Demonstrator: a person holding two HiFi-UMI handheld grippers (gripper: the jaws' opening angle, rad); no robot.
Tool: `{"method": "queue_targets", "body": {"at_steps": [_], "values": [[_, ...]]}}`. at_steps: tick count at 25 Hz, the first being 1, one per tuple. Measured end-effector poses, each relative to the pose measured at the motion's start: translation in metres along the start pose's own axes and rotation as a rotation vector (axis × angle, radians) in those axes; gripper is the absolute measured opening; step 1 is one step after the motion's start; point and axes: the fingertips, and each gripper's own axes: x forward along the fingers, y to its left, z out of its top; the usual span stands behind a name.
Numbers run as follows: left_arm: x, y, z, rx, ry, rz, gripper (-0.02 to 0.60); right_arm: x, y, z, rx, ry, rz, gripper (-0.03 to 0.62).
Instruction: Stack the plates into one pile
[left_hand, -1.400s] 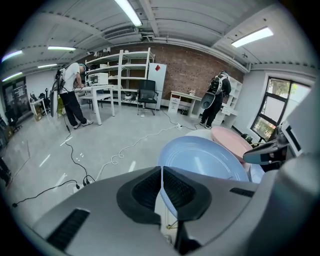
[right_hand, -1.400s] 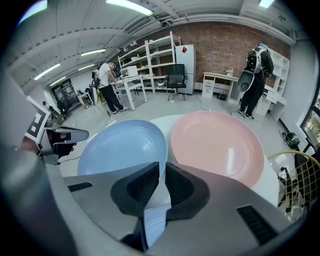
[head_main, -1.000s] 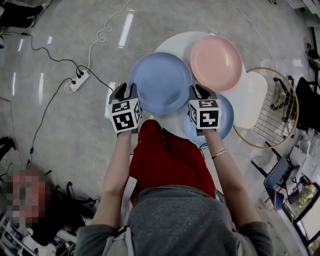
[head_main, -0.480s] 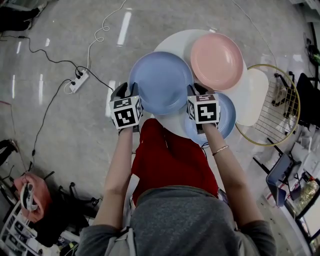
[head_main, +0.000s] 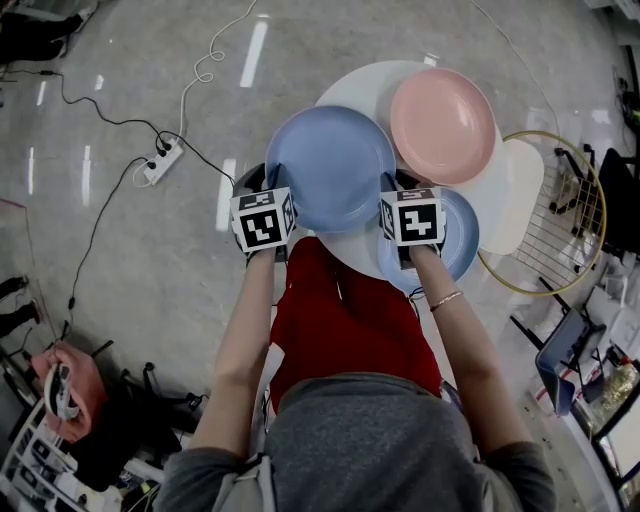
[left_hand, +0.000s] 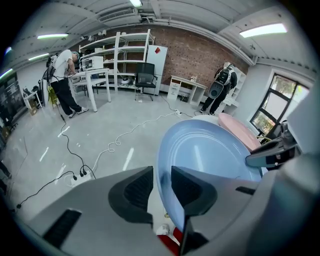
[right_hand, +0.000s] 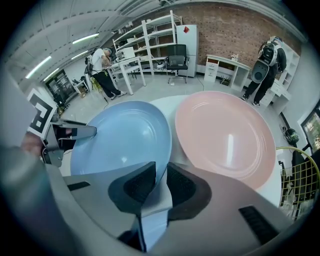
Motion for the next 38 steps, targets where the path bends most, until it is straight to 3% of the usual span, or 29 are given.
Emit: {"method": "queue_targets", "body": {"at_steps": [11, 22, 30, 38], "values": [[-0.009, 0.008, 0.005, -0.027, -0.013, 0.01, 0.089, -0.003, 0.011, 0.001, 0.037, -0.009, 0.011, 0.072], [-0.034, 0.01, 0.027, 0.011, -0.042, -0.002, 0.086, -0.036, 0.021, 0.016, 0.146, -0.099, 0.029, 0.072], [-0.039, -0.018, 0.046, 0.123, -0.063, -0.1, 0.086, -0.062, 0.007, 0.004, 0.253, -0.168, -0.033, 0.072], [-0.039, -0.1, 0.058, 0.302, -0.051, -0.258, 0.086, -0.113, -0.041, -0.04, 0.423, -0.244, -0.153, 0.072]]}}
